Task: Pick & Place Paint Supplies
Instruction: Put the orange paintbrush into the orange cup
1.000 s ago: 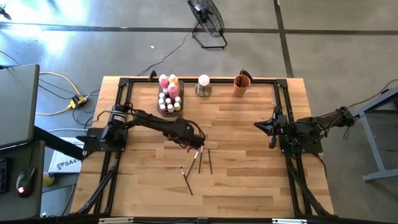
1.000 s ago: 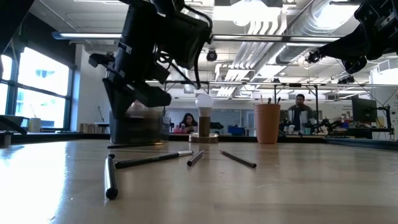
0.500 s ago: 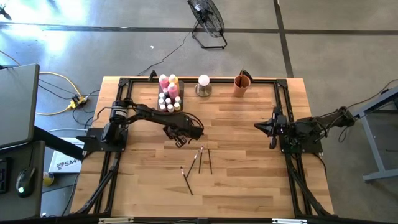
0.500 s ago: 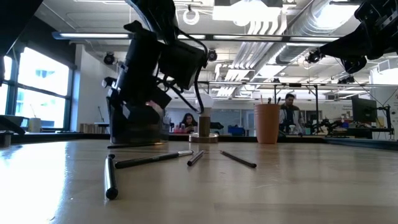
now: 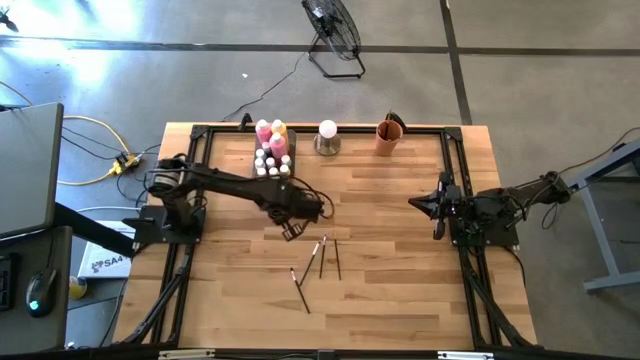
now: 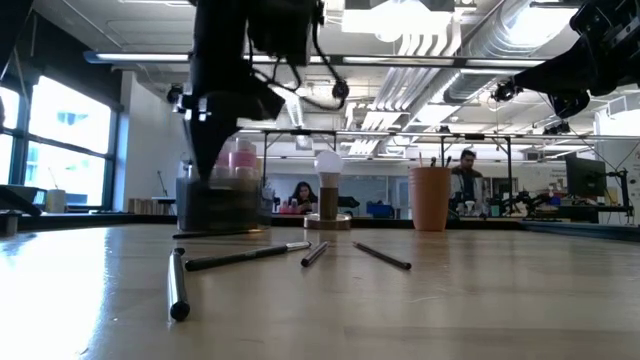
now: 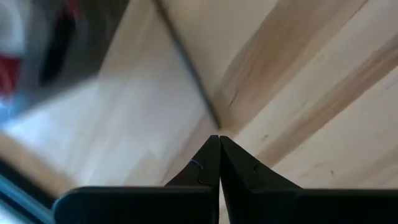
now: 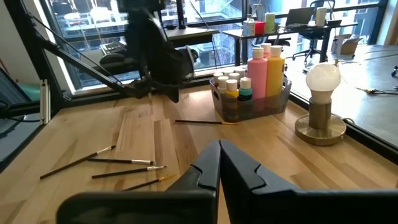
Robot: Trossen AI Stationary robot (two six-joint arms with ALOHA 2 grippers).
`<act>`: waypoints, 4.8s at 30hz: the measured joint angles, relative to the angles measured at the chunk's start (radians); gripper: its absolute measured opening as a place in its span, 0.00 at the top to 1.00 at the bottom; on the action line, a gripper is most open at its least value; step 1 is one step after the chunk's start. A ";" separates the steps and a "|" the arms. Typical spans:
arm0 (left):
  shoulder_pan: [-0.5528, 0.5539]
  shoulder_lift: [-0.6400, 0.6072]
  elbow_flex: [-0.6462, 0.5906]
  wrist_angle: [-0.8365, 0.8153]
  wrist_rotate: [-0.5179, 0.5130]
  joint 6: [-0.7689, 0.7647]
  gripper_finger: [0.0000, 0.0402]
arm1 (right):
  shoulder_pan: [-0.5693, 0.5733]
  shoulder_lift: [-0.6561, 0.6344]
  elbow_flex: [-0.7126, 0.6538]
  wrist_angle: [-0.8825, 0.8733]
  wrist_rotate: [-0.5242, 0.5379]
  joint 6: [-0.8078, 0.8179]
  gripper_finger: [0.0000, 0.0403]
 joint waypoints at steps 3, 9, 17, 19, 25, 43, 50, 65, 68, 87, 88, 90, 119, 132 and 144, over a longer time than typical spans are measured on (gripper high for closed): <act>-0.027 -0.011 0.000 0.082 -0.093 0.059 1.00 | 0.000 0.000 0.000 0.001 0.000 0.001 0.99; -0.040 -0.013 -0.025 0.249 -0.139 0.208 1.00 | 0.000 0.000 0.000 0.000 0.000 0.010 0.99; -0.072 -0.104 -0.226 0.421 -0.236 0.344 1.00 | 0.000 0.000 0.000 0.002 0.006 0.033 0.99; -0.070 -0.162 -0.319 0.498 -0.237 0.315 1.00 | 0.000 0.000 0.000 0.006 0.022 0.026 0.99; -0.070 -0.363 -0.531 0.637 -0.216 0.288 1.00 | 0.000 0.000 0.000 0.009 0.076 0.024 0.99; -0.069 -0.513 -0.553 0.696 -0.174 0.277 1.00 | 0.000 0.000 0.000 0.004 0.030 0.031 0.99; -0.069 -0.514 -0.553 0.667 -0.186 0.140 0.95 | 0.000 0.000 0.000 -0.003 0.029 0.023 0.99; -0.068 -0.380 -0.553 0.641 -0.218 -0.034 0.70 | 0.000 0.000 0.000 -0.001 0.029 0.004 0.99; -0.068 -0.326 -0.553 0.641 -0.228 -0.040 0.70 | 0.000 0.000 0.000 0.000 0.029 0.004 0.99; -0.030 -0.148 -0.549 0.680 -0.169 -0.154 0.70 | 0.000 0.000 0.000 0.000 0.030 0.004 0.99; -0.025 -0.147 -0.549 0.680 -0.162 -0.153 0.70 | 0.000 0.000 0.000 -0.001 0.030 0.004 0.99; -0.021 -0.147 -0.549 0.680 -0.145 -0.141 0.70 | 0.000 0.000 0.000 0.000 0.030 0.004 0.99; -0.023 -0.143 -0.554 0.747 -0.046 0.080 0.99 | 0.000 0.000 0.000 0.000 0.026 0.004 0.99; -0.022 -0.141 -0.552 0.925 0.064 0.276 1.00 | 0.000 0.000 0.000 0.000 0.026 0.004 0.99; -0.023 -0.142 -0.552 0.922 0.059 0.267 0.95 | 0.000 0.000 0.000 0.000 0.026 0.005 0.99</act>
